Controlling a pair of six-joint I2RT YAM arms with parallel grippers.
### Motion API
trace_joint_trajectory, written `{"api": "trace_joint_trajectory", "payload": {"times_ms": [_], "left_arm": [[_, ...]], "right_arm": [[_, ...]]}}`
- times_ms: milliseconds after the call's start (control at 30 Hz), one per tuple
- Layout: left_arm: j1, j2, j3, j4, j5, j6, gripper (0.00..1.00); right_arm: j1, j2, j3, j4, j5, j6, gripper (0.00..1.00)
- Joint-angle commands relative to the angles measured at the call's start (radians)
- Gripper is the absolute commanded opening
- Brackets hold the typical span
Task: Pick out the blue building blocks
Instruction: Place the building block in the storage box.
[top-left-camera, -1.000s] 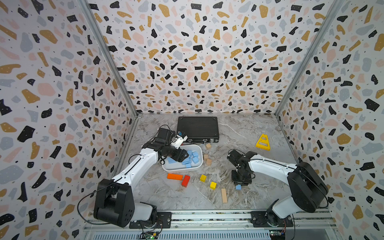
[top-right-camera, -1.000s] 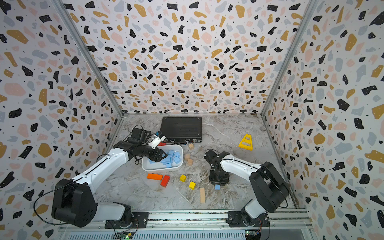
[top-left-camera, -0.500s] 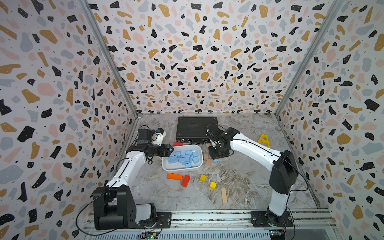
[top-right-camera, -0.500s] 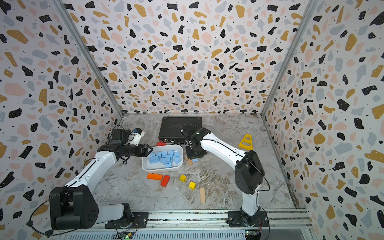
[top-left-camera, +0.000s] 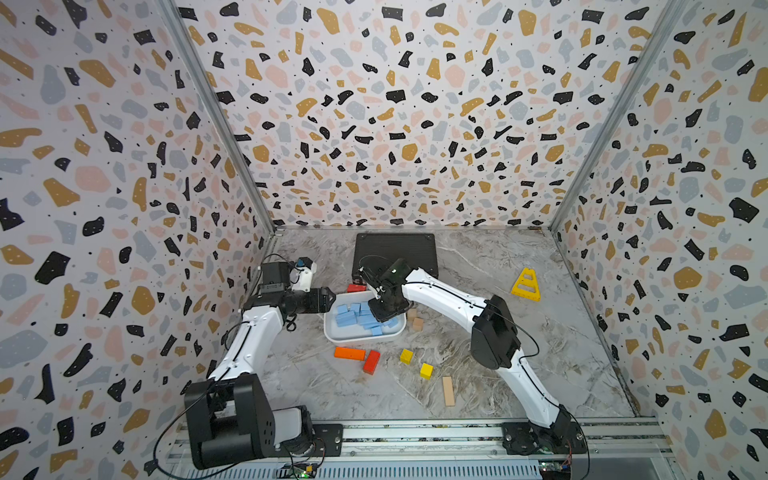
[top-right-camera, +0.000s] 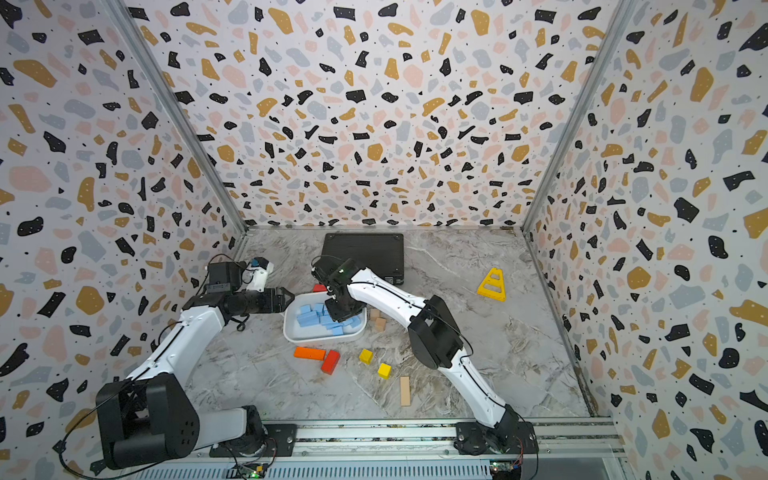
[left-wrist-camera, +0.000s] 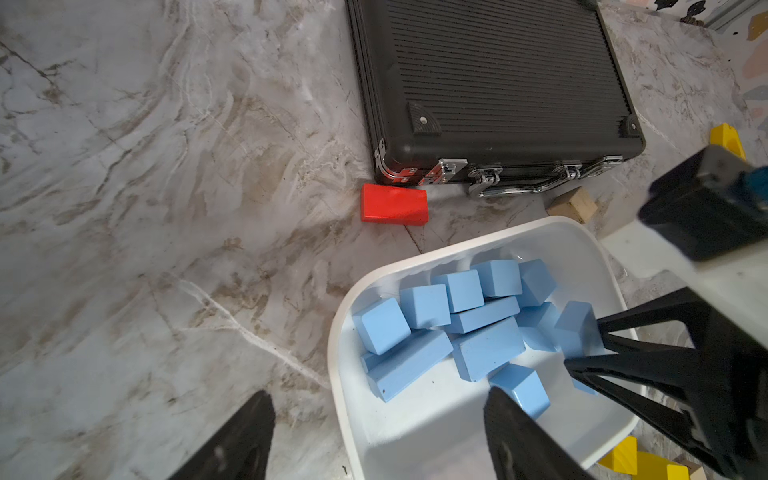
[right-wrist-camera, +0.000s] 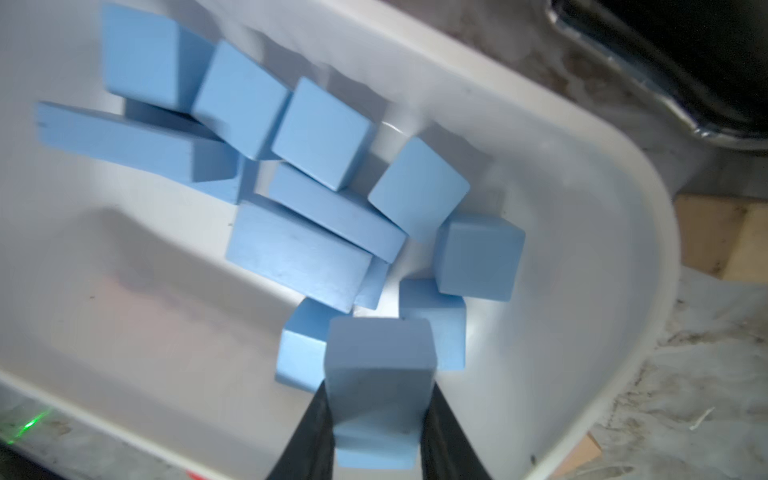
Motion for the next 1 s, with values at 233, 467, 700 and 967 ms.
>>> {"api": "trace_joint_trajectory", "payload": {"times_ms": [233, 467, 700, 967], "left_arm": [[0.007, 0.008, -0.012, 0.032, 0.019, -0.025, 0.8], [0.007, 0.016, -0.014, 0.035, 0.02, -0.03, 0.8], [0.007, 0.019, -0.015, 0.036, 0.016, -0.036, 0.81], [0.01, 0.058, -0.038, 0.06, 0.059, -0.131, 0.84]], "right_arm": [[-0.007, -0.007, 0.04, -0.061, 0.057, -0.007, 0.35], [-0.007, -0.015, 0.056, -0.063, 0.06, -0.003, 0.5], [-0.006, -0.068, 0.071, -0.06, 0.07, -0.004, 0.57], [-0.023, -0.22, -0.027, -0.013, 0.112, -0.008, 0.62]]}}
